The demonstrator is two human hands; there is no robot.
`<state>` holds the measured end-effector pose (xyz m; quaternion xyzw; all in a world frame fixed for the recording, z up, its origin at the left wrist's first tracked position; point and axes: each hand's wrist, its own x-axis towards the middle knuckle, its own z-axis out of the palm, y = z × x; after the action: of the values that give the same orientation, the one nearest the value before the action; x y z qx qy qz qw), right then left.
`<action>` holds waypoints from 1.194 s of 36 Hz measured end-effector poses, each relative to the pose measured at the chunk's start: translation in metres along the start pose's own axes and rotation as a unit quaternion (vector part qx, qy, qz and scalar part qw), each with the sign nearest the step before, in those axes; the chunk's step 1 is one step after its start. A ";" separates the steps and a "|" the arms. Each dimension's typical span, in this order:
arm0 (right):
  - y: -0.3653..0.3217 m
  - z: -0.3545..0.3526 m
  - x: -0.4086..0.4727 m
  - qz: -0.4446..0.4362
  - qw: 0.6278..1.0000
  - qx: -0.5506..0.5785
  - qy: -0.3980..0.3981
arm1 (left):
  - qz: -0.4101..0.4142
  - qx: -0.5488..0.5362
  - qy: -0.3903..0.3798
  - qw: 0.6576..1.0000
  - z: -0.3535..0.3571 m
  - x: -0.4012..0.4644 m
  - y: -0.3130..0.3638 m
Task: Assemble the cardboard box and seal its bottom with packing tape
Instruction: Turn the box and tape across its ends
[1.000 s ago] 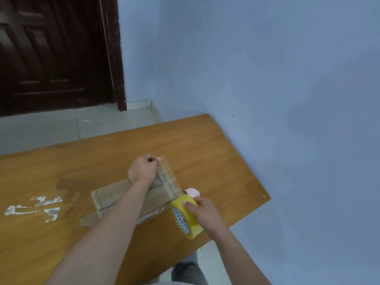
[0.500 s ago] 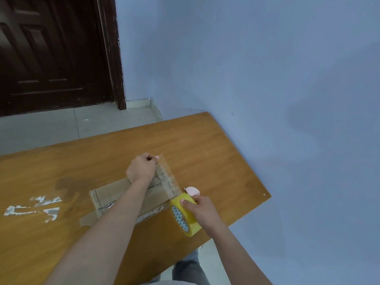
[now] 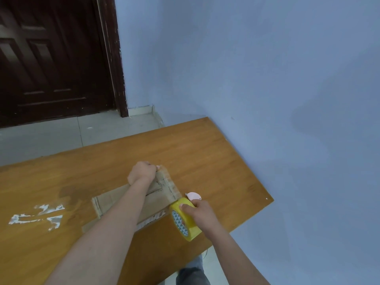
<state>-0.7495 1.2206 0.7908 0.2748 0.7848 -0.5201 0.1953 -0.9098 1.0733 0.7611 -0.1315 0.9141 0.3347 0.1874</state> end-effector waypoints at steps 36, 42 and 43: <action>0.005 0.029 -0.007 -0.035 0.993 0.111 -0.031 | 0.179 -0.169 0.087 0.965 -0.009 -0.003 0.002; 0.000 0.038 0.005 -0.064 0.991 0.114 -0.026 | 0.305 0.059 0.117 0.943 -0.011 -0.038 -0.018; -0.002 0.038 0.007 -0.068 0.991 0.112 -0.029 | 0.320 0.099 0.106 0.936 -0.009 -0.044 -0.024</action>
<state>-0.7557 1.1862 0.7734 0.2254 0.7323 -0.6248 0.1498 -0.8643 1.0550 0.7728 0.1520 0.9508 0.2694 -0.0151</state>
